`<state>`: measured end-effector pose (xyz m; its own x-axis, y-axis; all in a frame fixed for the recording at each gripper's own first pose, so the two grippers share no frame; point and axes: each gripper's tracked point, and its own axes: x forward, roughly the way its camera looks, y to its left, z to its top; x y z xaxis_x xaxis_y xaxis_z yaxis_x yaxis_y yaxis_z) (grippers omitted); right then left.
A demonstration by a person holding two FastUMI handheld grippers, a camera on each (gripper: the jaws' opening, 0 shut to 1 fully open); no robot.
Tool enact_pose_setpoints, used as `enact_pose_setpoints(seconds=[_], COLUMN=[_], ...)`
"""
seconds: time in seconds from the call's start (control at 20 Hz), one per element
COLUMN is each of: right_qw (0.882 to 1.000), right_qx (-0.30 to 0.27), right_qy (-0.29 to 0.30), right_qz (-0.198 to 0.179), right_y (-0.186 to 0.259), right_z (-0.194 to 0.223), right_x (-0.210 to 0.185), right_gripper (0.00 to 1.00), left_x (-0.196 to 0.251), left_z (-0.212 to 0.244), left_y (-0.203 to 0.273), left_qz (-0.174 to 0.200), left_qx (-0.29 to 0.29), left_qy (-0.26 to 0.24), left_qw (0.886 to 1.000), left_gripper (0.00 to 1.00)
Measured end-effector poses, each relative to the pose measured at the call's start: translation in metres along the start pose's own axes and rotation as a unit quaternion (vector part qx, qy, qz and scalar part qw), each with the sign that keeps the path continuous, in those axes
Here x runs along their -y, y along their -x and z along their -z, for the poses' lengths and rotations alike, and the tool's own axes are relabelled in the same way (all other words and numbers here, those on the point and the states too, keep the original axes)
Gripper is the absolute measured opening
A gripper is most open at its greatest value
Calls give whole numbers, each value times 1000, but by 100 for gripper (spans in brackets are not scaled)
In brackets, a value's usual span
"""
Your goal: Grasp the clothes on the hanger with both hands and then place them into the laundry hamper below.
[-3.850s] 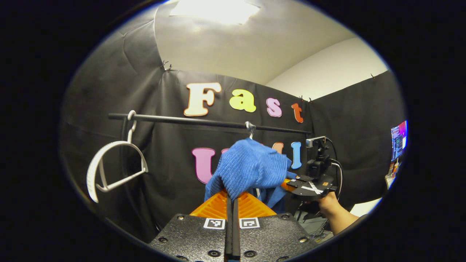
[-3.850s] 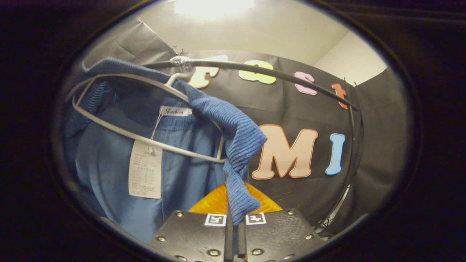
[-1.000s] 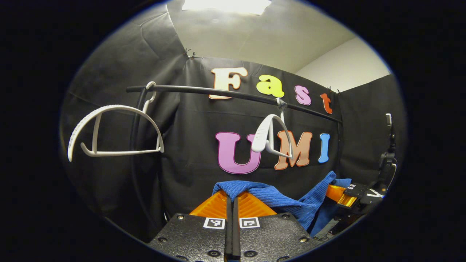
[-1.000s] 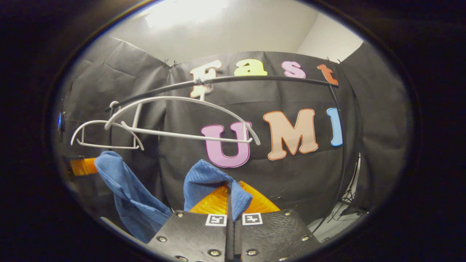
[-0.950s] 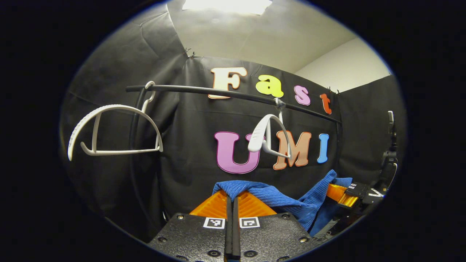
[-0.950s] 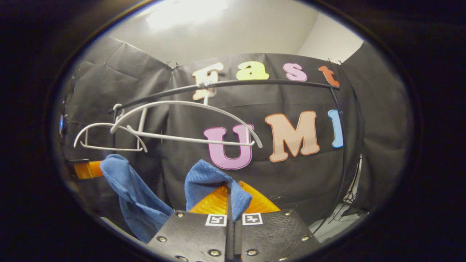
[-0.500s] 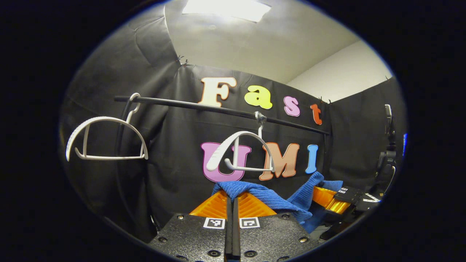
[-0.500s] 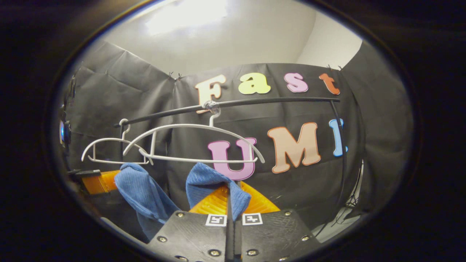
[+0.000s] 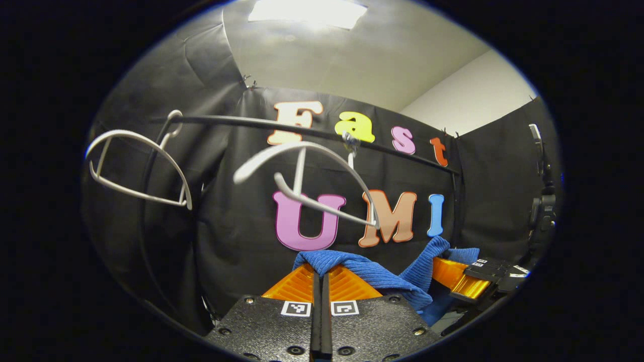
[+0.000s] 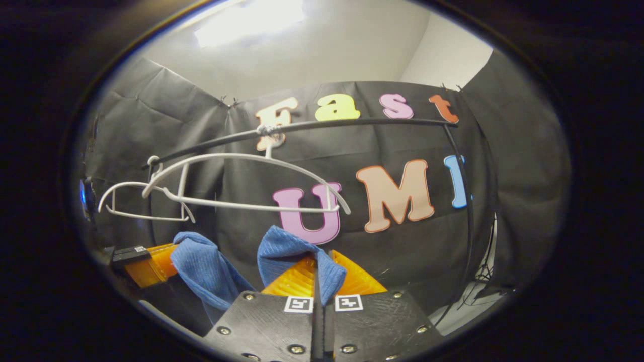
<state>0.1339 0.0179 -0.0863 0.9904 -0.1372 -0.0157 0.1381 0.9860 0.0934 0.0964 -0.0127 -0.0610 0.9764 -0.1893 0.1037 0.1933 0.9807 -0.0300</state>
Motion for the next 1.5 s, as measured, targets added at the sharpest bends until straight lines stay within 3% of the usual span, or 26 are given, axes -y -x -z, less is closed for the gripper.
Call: enact_pose_setpoints(seconds=[0.3, 0.8, 0.95, 1.5], right_qw=[999, 987, 981, 954], right_qx=[-40, -146, -179, -290], right_qy=[-16, -54, -60, -32], right_qz=[17, 23, 31, 72], right_y=[-22, -51, -59, -45], right_z=[63, 215, 260, 404], right_x=[24, 30, 35, 66], right_gripper=[1, 1, 6, 2], left_x=[-3, -30, -45, -66], left_z=[79, 233, 268, 382], left_y=[-28, -46, -46, -37], left_qz=[-16, -37, -44, -52], left_qx=[-48, -158, -180, -262], left_qy=[1, -3, -17, -4], left_qw=[999, 987, 983, 964], left_gripper=[0, 1, 1, 1])
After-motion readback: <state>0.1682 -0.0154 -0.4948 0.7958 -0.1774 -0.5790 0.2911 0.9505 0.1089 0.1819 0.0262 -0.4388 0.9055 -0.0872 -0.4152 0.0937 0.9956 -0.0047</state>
